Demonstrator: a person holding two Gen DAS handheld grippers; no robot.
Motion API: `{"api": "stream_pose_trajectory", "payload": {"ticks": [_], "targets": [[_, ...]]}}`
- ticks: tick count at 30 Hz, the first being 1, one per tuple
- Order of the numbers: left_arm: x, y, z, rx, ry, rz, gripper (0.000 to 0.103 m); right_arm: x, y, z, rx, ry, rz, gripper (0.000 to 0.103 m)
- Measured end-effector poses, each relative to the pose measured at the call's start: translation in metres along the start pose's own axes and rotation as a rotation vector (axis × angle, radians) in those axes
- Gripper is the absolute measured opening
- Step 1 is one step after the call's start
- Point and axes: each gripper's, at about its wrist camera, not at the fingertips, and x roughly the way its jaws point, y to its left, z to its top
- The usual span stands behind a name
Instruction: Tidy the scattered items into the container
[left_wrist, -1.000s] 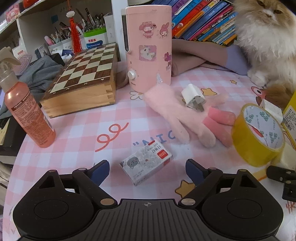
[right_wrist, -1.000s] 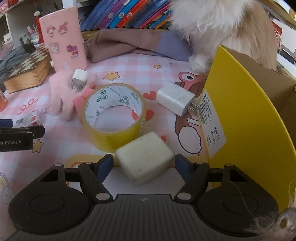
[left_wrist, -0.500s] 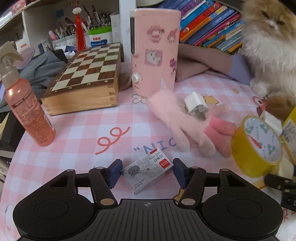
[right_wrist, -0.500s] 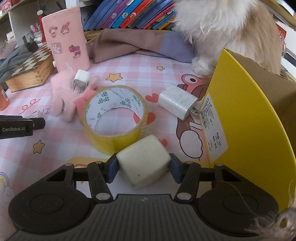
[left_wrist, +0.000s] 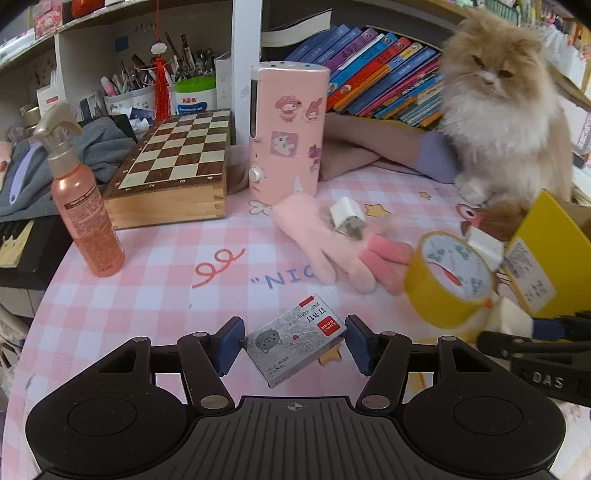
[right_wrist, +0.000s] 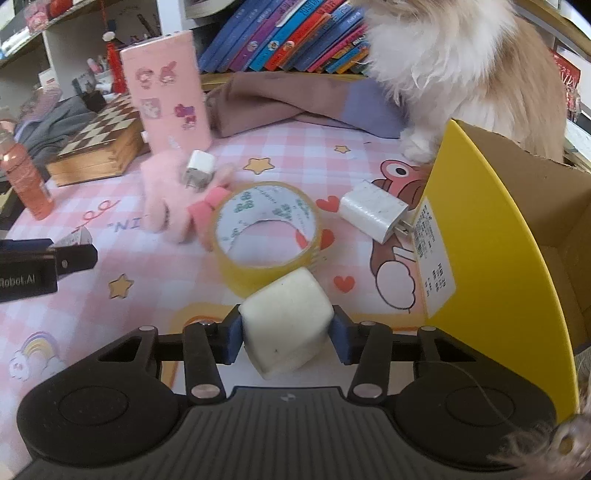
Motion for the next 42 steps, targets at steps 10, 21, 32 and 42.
{"api": "stream_pose_trajectory", "payload": {"ticks": [10, 21, 32, 42], "targets": [[-0.052, -0.003, -0.013, -0.011, -0.041, -0.037, 0.059, -0.039, 0.014, -0.012, -0.037, -0.028, 0.050, 0.045], [-0.112, -0.014, -0.025, 0.009, -0.107, -0.088, 0.059, -0.089, 0.021, -0.025, -0.070, -0.063, 0.107, 0.045], [-0.149, -0.025, -0.042, 0.032, -0.149, -0.108, 0.059, -0.132, 0.026, -0.047, -0.072, -0.117, 0.100, 0.045], [-0.175, -0.033, -0.070, 0.056, -0.153, -0.144, 0.059, -0.163, 0.028, -0.083, -0.037, -0.123, 0.068, 0.045]]}}
